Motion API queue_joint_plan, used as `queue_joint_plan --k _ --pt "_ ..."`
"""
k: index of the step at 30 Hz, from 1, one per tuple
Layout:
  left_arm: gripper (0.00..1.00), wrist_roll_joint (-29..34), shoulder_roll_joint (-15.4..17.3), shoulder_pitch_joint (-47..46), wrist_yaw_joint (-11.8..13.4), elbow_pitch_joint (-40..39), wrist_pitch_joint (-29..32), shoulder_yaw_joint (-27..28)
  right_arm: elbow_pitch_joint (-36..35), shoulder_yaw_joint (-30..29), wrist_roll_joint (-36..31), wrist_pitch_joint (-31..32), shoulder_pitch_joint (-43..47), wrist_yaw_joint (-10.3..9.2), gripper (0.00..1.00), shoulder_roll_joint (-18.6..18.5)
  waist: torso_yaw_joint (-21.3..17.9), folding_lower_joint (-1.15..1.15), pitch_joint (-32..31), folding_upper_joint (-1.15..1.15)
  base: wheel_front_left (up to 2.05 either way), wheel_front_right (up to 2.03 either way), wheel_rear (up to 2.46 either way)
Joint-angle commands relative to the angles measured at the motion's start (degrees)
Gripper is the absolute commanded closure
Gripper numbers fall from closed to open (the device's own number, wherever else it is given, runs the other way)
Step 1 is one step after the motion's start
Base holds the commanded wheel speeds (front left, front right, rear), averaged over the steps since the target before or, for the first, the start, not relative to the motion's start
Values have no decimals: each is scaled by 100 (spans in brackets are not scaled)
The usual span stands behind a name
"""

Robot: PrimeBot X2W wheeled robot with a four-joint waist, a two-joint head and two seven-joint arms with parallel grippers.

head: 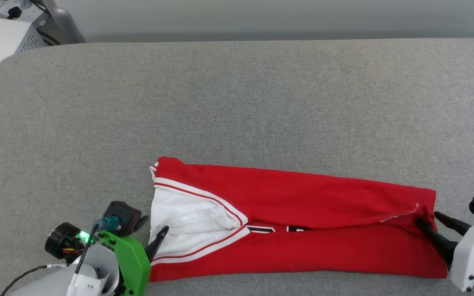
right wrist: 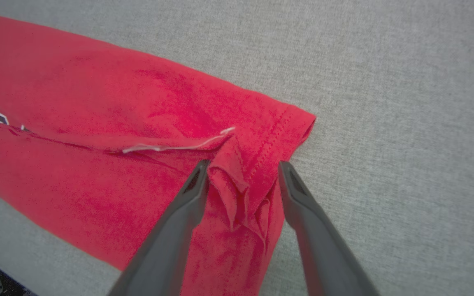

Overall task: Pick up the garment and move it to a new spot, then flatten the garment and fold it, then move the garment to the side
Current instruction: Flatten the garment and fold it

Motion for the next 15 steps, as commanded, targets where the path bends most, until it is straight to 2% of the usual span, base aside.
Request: queue_joint_plan --k 1,3,7,11,15 --pt "0 75 -33 124 179 25 -277 117 -187 -124 82 -35 128 -4 0 -7 -12 0 -109 0 0 0 0" --pt "0 144 -41 183 404 19 -589 238 -464 -303 249 -8 225 -4 0 -55 -13 0 -173 0 0 0 0" --pt "0 222 -104 387 1016 -48 -1258 634 -1162 -867 498 207 483 -4 0 -332 -1 0 -275 0 0 0 0" --pt "0 493 -207 570 1549 -90 -1443 1052 -1661 -1470 639 522 679 -4 0 -516 32 0 -321 0 0 0 0" --pt "0 1064 -389 840 1949 -273 -1464 1736 -1717 -2012 653 1073 795 -4 0 -582 84 0 -328 0 0 0 0"
